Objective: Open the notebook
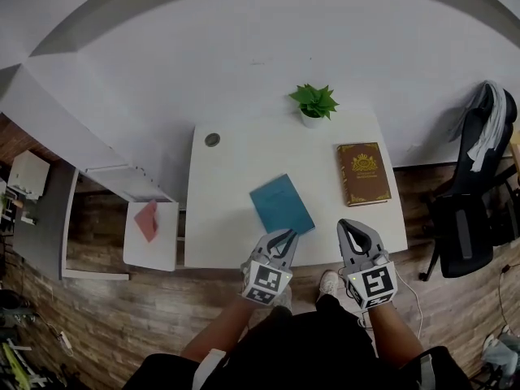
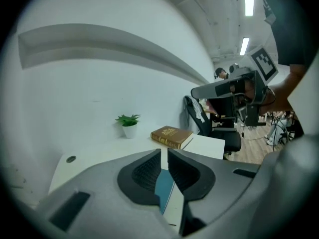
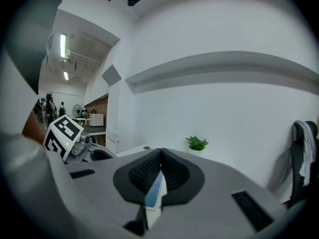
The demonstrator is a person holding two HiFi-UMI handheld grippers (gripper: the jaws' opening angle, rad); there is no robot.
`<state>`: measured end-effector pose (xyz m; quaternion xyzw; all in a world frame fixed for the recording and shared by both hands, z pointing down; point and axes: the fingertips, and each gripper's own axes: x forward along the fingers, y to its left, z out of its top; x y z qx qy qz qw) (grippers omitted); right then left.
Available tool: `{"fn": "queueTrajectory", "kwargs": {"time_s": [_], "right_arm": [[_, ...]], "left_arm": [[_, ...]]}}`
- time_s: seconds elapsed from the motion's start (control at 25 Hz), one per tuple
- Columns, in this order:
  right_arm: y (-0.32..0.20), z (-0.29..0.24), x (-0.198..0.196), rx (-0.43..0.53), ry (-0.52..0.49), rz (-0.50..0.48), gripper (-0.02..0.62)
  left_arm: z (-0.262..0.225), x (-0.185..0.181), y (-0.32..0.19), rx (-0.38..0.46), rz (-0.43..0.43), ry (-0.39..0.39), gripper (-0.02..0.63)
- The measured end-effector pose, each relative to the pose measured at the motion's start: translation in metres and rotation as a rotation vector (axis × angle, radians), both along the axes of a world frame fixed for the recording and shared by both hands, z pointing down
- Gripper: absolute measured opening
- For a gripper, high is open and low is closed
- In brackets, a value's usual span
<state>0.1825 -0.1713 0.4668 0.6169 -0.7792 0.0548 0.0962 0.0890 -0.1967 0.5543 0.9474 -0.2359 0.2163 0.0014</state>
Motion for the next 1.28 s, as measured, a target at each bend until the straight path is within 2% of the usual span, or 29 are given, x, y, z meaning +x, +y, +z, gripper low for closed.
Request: {"fn": "queueTrajectory", "kwargs": {"time_s": [0.04,0.16,0.44,0.6,0.92,1.08,1.28], "right_arm": [[-0.002,0.003,0.001,0.0,-0.002,-0.016,0.002],[-0.008,0.011,0.008,-0.007,-0.012,-0.047,0.002],[-0.011,0.03,0.027,-0.046,-0.038,-0.073,0.002],[-0.011,0.039,0.039,-0.051,-0.013,-0.106,0.002],[-0.016,0.044,0.059,-0.071,-0.066,-0.106,0.002],[-0.021,0.045,0.066,-0.066,-0.059,-0.117,0.002],[-0.023,0.047,0.064,-0.07,-0.083,-0.126,0.002]], "left_arm": [[0.007,0.004,0.0,0.001,0.004,-0.025,0.053],[0.031,0.017,-0.003,0.004,0.019,-0.109,0.098],[0.088,0.047,-0.008,-0.003,0.057,-0.284,0.104],[0.117,0.06,-0.011,0.005,0.09,-0.391,0.118],[0.161,0.067,-0.022,-0.075,0.09,-0.507,0.117],[0.166,0.069,-0.022,-0.077,0.11,-0.534,0.118],[0.169,0.07,-0.02,-0.032,0.141,-0.561,0.12]]}}
